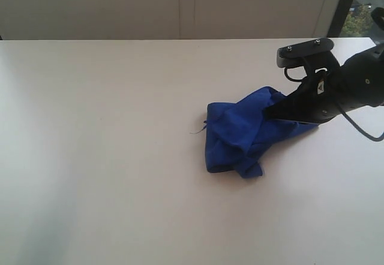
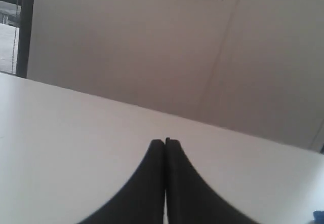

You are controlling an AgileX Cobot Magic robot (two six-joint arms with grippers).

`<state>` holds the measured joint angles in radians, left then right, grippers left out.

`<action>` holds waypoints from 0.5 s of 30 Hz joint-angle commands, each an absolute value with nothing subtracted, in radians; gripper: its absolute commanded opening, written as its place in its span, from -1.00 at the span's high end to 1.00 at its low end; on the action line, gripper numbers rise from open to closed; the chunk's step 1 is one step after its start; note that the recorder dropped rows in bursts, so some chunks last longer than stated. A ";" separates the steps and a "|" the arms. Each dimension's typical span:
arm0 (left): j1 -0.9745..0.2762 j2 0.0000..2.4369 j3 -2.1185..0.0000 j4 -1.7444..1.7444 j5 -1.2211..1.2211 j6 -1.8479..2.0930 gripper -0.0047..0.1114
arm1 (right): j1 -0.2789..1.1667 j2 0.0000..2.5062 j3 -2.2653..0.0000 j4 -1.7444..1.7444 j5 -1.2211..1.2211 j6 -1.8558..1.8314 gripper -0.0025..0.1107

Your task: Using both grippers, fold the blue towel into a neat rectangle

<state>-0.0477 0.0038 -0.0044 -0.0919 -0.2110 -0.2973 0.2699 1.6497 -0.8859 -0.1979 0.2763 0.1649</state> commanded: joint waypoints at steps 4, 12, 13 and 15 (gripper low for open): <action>-0.051 0.120 -0.214 0.009 -0.110 -0.385 0.92 | 0.264 1.648 -0.882 -0.195 0.233 0.170 0.96; -0.051 0.532 -0.464 0.017 0.046 -0.348 0.92 | 0.264 1.648 -0.882 -0.195 0.213 0.170 0.96; -0.051 0.590 -0.481 0.017 0.049 -0.333 0.92 | 0.264 1.648 -0.882 -0.195 0.213 0.170 0.96; -0.057 0.694 -0.508 0.017 0.051 -0.321 0.92 | 0.264 1.648 -0.882 -0.195 0.215 0.170 0.96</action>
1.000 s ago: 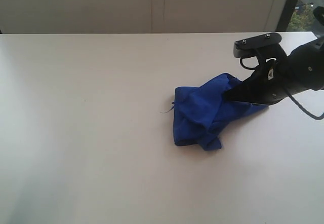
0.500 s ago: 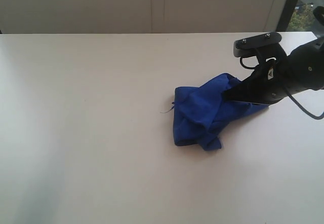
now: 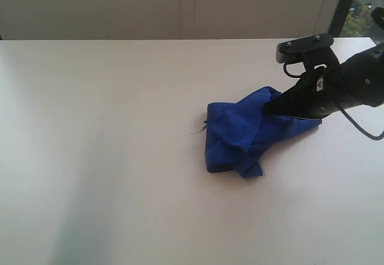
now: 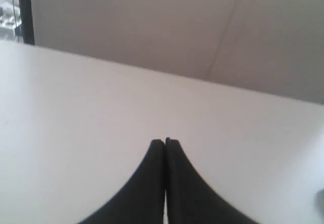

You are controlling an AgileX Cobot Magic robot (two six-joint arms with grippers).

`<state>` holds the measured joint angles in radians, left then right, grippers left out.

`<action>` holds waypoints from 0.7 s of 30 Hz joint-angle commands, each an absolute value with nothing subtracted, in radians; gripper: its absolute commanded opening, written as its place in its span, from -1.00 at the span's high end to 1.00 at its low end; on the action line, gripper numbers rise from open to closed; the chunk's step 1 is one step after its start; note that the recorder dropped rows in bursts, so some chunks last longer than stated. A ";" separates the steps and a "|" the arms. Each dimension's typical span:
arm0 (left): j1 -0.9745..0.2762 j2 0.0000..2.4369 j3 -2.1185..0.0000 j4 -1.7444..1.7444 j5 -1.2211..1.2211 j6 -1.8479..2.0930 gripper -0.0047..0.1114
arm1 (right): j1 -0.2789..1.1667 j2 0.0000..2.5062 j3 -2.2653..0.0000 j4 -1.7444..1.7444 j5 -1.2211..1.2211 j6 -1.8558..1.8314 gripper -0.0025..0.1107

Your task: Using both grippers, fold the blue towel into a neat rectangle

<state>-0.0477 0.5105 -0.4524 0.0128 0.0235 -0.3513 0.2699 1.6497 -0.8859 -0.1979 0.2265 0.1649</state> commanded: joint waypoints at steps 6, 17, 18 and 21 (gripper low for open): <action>-0.184 1.020 -0.582 0.017 0.055 -0.266 0.92 | 0.264 1.648 -0.882 -0.188 0.218 0.162 0.96; -0.467 1.487 -0.836 0.000 0.020 -0.292 0.92 | 0.264 1.648 -0.882 -0.157 0.213 0.166 0.96; -0.480 1.520 -0.866 0.000 0.024 -0.296 0.92 | 0.264 1.648 -0.882 -0.154 0.213 0.166 0.96; -0.506 1.609 -0.955 0.000 0.076 -0.318 0.92 | 0.264 1.648 -0.865 -0.154 0.183 0.166 0.96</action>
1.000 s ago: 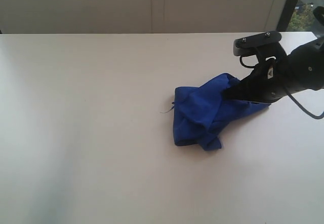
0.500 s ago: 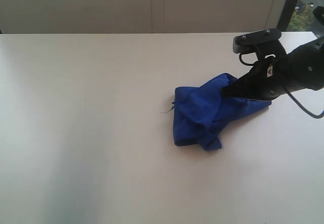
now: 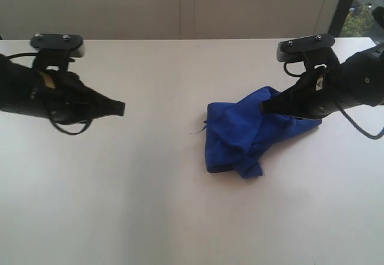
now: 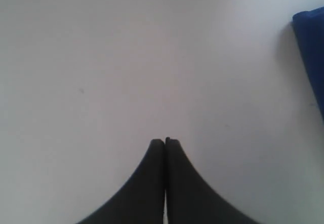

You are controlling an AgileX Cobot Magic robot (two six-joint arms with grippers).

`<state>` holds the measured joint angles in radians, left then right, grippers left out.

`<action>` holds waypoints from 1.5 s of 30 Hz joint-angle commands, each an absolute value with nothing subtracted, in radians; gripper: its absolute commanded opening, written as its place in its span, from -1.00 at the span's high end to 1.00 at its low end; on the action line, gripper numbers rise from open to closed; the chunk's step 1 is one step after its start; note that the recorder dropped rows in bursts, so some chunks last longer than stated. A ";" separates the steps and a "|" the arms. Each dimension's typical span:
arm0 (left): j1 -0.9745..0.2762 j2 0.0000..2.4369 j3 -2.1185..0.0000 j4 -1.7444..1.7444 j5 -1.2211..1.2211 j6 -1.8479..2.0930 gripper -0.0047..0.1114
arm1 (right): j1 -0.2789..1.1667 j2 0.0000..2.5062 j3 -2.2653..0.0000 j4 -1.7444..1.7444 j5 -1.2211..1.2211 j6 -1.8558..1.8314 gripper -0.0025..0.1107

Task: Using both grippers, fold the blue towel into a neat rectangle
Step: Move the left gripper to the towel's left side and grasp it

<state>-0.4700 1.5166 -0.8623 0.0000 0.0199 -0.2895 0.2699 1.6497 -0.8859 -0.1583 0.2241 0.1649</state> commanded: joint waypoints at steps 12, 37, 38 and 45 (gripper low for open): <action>-0.525 1.777 -1.342 -0.317 0.601 0.110 0.92 | 0.264 1.649 -0.847 -0.154 0.159 0.166 0.96; -0.532 2.018 -1.426 -1.009 0.514 0.550 0.25 | 0.264 1.649 -0.847 -0.154 0.175 0.162 0.96; -0.534 2.024 -1.426 -1.022 0.507 0.554 0.20 | 0.264 1.649 -0.847 -0.154 0.175 0.162 0.96; -0.571 2.098 -1.442 -1.136 0.439 0.696 0.10 | 0.264 1.649 -0.847 -0.154 0.175 0.162 0.96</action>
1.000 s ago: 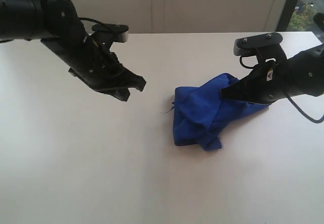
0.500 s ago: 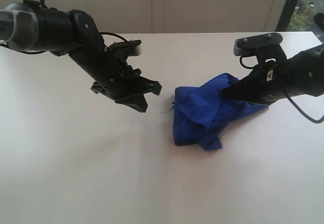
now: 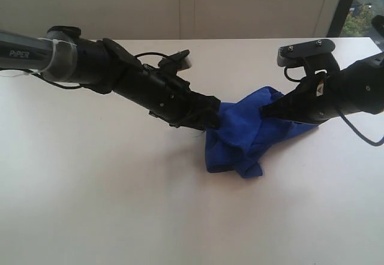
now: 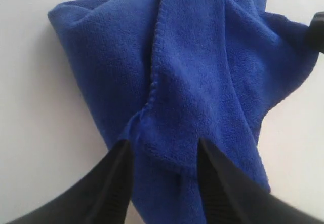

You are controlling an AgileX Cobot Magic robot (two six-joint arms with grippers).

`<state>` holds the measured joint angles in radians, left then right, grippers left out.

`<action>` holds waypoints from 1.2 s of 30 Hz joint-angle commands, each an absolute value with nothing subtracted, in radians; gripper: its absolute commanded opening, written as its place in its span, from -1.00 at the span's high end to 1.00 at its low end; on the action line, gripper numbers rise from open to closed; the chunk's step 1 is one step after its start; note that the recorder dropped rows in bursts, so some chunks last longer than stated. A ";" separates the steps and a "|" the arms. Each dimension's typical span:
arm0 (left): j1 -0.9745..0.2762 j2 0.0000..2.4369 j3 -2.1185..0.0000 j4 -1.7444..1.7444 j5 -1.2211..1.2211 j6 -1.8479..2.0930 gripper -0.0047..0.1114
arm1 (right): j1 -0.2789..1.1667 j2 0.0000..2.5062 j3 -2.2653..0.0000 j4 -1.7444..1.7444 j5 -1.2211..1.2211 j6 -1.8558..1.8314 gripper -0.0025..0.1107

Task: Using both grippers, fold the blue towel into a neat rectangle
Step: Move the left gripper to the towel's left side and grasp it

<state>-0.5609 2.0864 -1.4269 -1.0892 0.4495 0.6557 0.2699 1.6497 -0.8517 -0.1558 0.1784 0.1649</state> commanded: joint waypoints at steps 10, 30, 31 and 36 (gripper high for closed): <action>-0.572 2.119 -1.444 -1.150 0.403 0.721 0.10 | 0.264 1.649 -0.847 -0.154 0.172 0.162 0.96; -0.596 2.116 -1.481 -1.194 0.463 0.759 0.11 | 0.264 1.649 -0.847 -0.154 0.170 0.160 0.96; -0.596 2.111 -1.481 -1.194 0.465 0.759 0.11 | 0.264 1.649 -0.847 -0.154 0.170 0.160 0.96; -0.596 2.118 -1.479 -1.188 0.473 0.759 0.11 | 0.264 1.649 -0.847 -0.154 0.165 0.160 0.96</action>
<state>-0.5921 2.1231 -1.4777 -1.1776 0.4467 0.7535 0.2699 1.6497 -0.8517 -0.1558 0.1784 0.1649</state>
